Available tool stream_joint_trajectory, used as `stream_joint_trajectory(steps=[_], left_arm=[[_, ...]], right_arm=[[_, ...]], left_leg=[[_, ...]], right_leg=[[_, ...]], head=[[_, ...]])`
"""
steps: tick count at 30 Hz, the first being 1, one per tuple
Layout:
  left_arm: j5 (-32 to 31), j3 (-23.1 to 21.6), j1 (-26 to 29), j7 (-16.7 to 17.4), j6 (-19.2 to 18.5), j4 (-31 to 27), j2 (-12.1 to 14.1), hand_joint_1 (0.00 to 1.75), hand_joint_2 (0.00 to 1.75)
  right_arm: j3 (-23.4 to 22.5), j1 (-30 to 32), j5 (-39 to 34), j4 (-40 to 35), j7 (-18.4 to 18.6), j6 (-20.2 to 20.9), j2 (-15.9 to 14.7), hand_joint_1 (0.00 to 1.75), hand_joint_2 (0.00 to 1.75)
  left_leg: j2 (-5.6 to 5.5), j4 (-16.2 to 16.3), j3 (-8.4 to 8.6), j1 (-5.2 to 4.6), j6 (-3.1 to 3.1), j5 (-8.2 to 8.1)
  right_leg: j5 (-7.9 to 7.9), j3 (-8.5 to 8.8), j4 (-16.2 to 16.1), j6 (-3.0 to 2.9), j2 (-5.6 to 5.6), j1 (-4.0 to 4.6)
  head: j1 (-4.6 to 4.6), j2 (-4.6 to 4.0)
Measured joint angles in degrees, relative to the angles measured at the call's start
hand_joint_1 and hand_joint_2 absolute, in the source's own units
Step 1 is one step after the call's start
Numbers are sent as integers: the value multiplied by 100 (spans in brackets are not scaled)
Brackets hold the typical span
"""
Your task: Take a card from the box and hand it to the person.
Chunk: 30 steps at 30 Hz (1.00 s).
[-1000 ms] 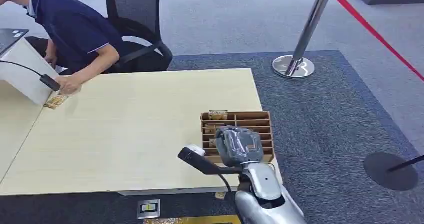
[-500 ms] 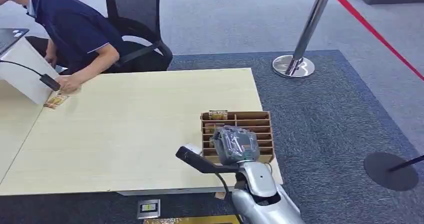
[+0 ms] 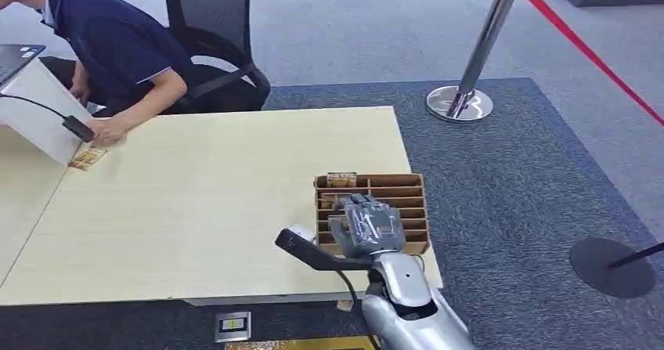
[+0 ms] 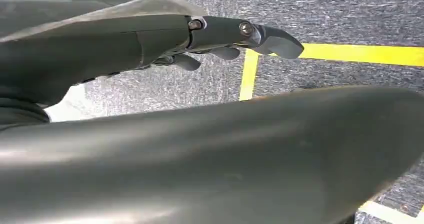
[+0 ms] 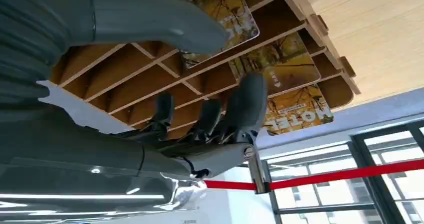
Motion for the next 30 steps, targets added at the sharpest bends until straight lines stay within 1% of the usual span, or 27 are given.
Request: stream_joint_trajectory(steps=[4, 6, 9, 12, 13, 16, 18, 20, 22, 24, 26, 28, 30], left_arm=[[0, 0, 0, 0, 13, 4, 0, 0, 0], [2, 0, 0, 0, 15, 7, -2, 0, 0], [7, 0, 0, 0, 15, 7, 0, 0, 0], [7, 0, 0, 0, 15, 7, 0, 0, 0], [7, 0, 0, 0, 15, 7, 0, 0, 0], [7, 0, 0, -2, 15, 9, 0, 0, 0], [4, 0, 0, -2, 17, 9, 0, 0, 0], [4, 0, 0, -4, 17, 9, 0, 0, 0], [4, 0, 0, -4, 17, 9, 0, 0, 0], [4, 0, 0, -4, 17, 9, 0, 0, 0], [7, 0, 0, -4, 17, 9, 0, 0, 0], [9, 0, 0, -4, 20, 9, 0, 0, 0], [13, 0, 0, -4, 24, 9, 0, 0, 0]], right_arm=[[-2, 0, 9, 0, 0, -7, 9, 86, 175], [-4, 0, 20, -2, 0, -7, 13, 93, 175], [-7, 0, 20, -2, 0, -7, 20, 93, 175], [-24, 0, 20, 0, 0, 4, 20, 86, 175], [-28, 0, 22, 0, 0, 7, 20, 87, 175], [-33, -3, 28, 13, 0, 7, 20, 86, 175], [-35, -7, 28, 33, 0, 7, 22, 72, 175], [-35, -10, 28, 39, 0, 7, 22, 70, 175], [-37, -16, 28, 63, 0, 7, 22, 72, 175], [-39, -34, 28, 98, 0, 7, 22, 79, 175], [-46, -57, 28, 136, 0, 4, 22, 82, 175], [-48, -86, 28, 179, 0, 0, 22, 82, 175], [-52, -116, 22, 230, 0, -2, 22, 89, 175]], left_leg=[[0, 0, 0, 0, 0, 0], [0, 0, 0, 0, 0, 0], [0, 0, 0, 0, 0, 0], [0, 0, 0, 0, 0, 0], [0, 0, 0, 0, 0, 0], [0, 0, 0, 0, 0, 0], [0, 0, 0, 0, 0, 0], [0, 0, 0, 0, 0, 0], [0, 0, 0, 0, 0, 0], [0, 0, 0, 0, 0, 0], [0, 0, 0, 0, 0, 0], [0, 0, 0, 0, 0, 0], [0, 0, 1, 0, 0, 0]], right_leg=[[0, 0, 0, 0, 0, 0], [0, 0, 0, 0, 0, 0], [0, 0, 0, 0, 0, 0], [0, 0, 0, 0, 0, 0], [0, 0, 0, 0, 0, 0], [0, 0, 0, 0, 0, 0], [0, 0, 0, 0, 0, 0], [0, 0, 0, 0, 0, 0], [0, 0, 0, 0, 0, 0], [0, 0, 0, 0, 0, 0], [0, 0, 0, 0, 0, 0], [0, 0, 0, 0, 0, 0], [1, 0, 0, 0, 0, 0]], head=[[0, 0], [0, 0], [0, 0], [0, 0], [0, 0], [0, 0], [0, 0], [0, 0], [0, 0], [0, 0], [0, 0], [0, 0], [-2, 0]])
